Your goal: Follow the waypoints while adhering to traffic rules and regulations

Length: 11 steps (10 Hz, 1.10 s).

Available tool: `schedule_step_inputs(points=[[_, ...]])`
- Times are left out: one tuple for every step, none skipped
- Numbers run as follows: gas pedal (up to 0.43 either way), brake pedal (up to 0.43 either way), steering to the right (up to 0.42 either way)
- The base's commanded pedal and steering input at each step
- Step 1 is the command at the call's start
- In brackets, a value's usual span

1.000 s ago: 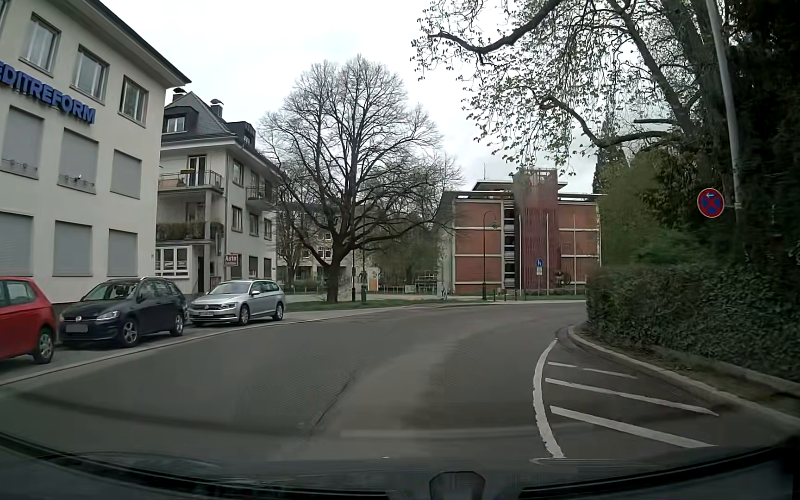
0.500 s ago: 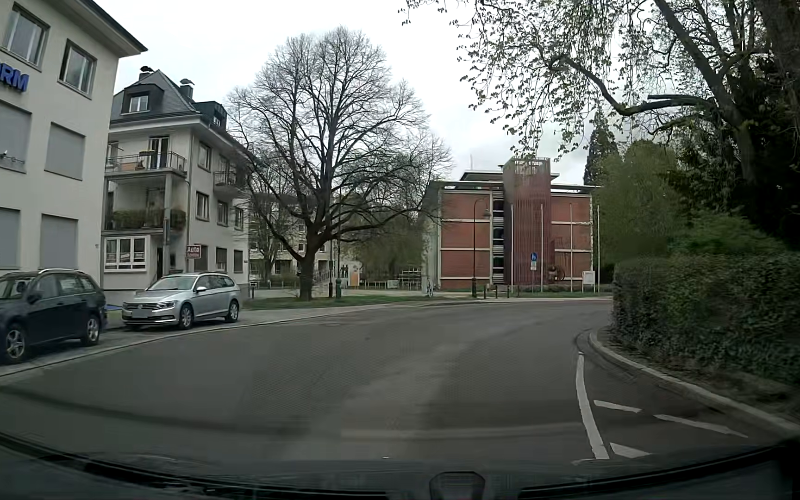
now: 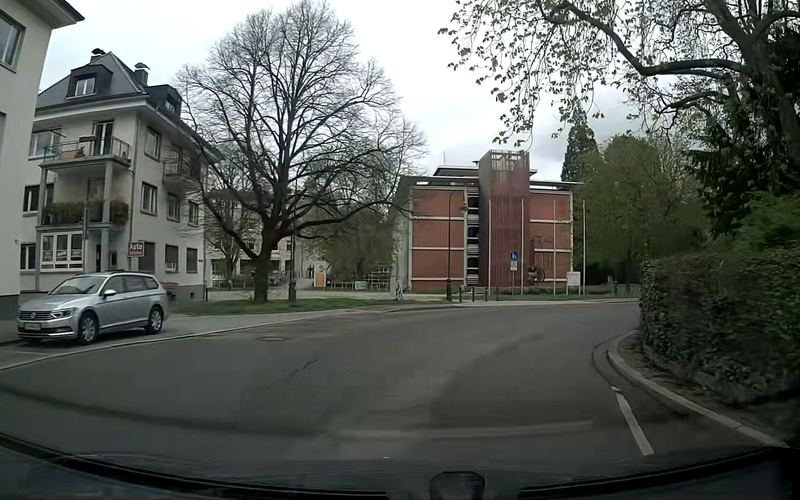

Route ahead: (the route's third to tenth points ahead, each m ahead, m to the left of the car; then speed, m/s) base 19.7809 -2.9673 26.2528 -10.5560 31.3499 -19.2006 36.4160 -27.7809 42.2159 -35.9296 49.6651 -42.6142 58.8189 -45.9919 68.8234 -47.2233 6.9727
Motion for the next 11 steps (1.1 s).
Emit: schedule_step_inputs(points=[[0.047,0.000,0.095],[0.047,0.000,0.101],[0.047,0.000,0.105],[0.047,0.000,0.109],[0.047,0.000,0.116],[0.047,0.000,0.124],[0.047,0.000,0.132],[0.047,0.000,0.140],[0.047,0.000,0.145],[0.047,0.000,0.148],[0.047,0.000,0.153]])
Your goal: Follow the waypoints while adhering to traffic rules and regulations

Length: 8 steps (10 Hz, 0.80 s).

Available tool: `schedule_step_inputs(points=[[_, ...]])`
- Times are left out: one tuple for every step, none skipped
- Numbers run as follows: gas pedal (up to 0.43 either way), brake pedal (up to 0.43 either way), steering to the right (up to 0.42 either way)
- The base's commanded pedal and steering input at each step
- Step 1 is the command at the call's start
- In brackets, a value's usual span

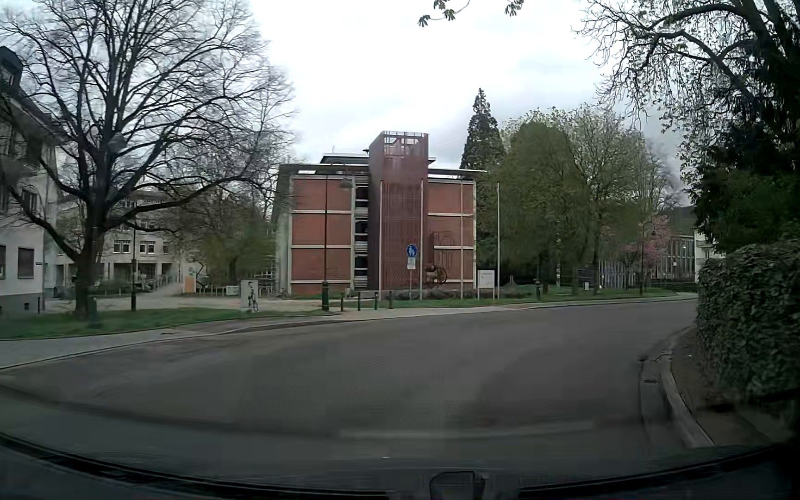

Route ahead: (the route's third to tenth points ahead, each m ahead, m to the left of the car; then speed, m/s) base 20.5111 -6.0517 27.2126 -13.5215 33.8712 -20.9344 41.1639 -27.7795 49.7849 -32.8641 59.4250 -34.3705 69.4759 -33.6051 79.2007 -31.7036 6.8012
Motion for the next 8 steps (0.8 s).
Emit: schedule_step_inputs(points=[[0.047,0.000,0.160],[0.047,0.000,0.164],[0.047,0.000,0.169],[0.047,0.000,0.173],[0.047,0.000,0.177],[0.059,0.000,0.180],[0.059,0.000,0.180],[0.059,0.000,0.181]])
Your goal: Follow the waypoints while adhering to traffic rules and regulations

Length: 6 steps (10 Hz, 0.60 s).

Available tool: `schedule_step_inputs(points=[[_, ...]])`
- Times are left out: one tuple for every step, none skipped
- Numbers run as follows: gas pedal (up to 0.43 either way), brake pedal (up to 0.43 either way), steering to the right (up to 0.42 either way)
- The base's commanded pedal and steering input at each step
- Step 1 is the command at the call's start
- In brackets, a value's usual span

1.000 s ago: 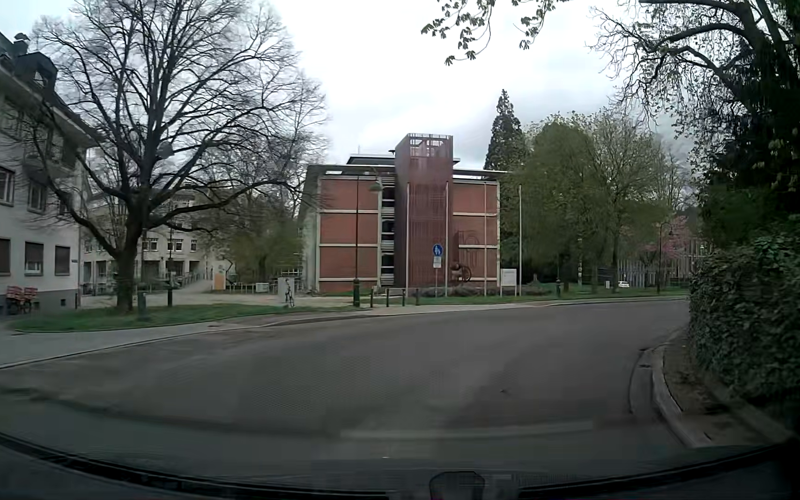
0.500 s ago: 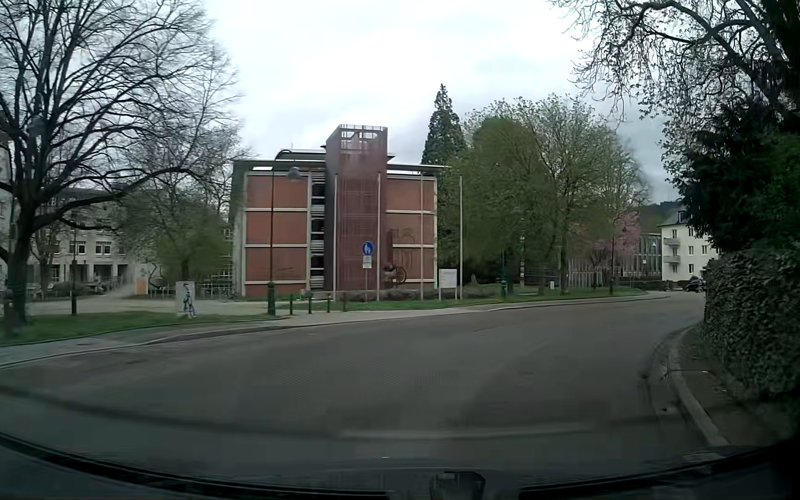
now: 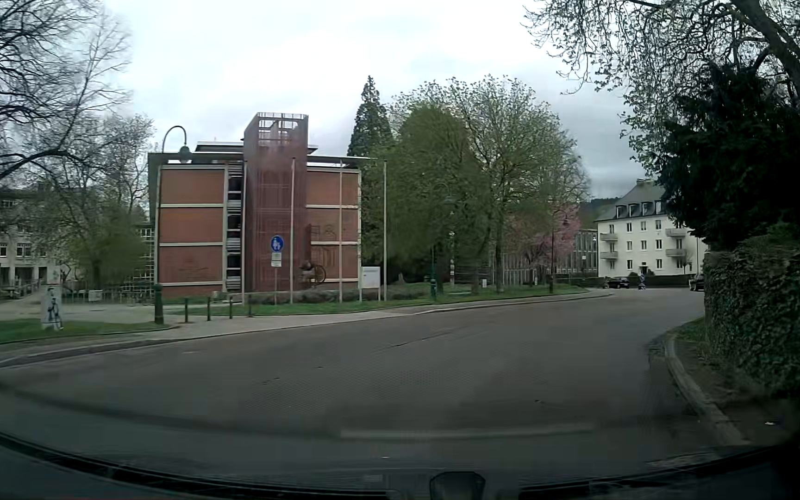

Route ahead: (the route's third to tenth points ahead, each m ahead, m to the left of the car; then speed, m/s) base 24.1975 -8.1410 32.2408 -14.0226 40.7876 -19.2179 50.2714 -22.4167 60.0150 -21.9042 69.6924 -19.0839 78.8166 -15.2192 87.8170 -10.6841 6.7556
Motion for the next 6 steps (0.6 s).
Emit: schedule_step_inputs(points=[[0.059,0.000,0.181],[0.059,0.000,0.181],[0.059,0.000,0.181],[0.059,0.000,0.181],[0.059,0.000,0.181],[0.059,0.000,0.181]])
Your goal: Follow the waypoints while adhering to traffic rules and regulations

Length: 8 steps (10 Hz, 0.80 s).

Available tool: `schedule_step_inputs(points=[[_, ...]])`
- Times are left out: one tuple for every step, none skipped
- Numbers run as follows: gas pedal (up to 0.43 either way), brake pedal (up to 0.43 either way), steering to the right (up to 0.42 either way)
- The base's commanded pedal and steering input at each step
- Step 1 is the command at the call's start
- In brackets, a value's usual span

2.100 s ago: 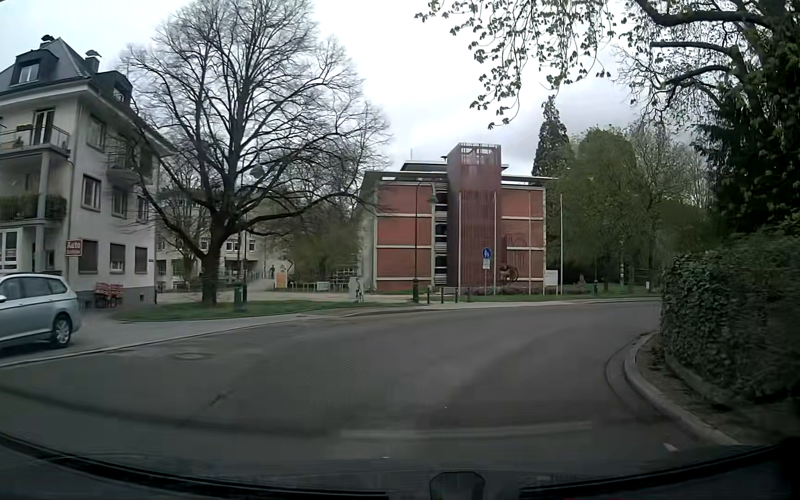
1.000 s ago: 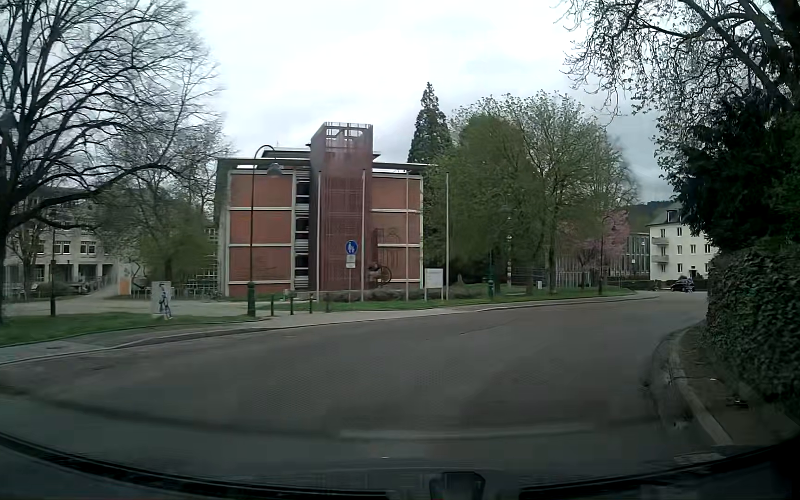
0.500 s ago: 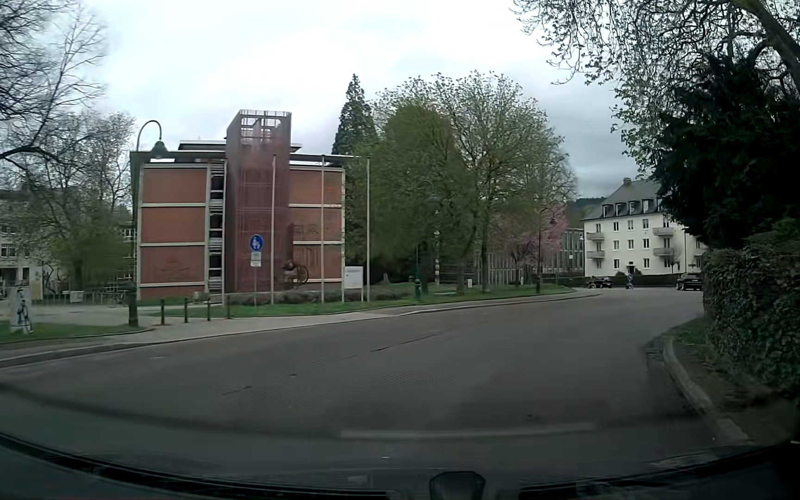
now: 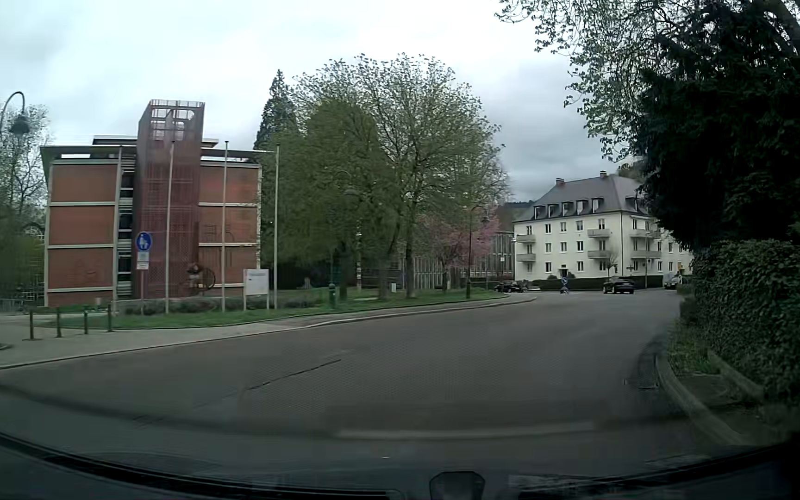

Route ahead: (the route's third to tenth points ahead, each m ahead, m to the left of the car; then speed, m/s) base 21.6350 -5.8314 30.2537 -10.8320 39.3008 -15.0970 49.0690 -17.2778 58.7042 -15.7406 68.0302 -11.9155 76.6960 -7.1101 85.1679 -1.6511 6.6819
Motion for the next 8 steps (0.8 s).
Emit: schedule_step_inputs(points=[[0.059,0.000,0.181],[0.059,0.000,0.181],[0.059,0.000,0.181],[0.059,0.000,0.181],[0.059,0.000,0.180],[0.059,0.000,0.179],[0.059,0.000,0.178],[0.059,0.000,0.178]])
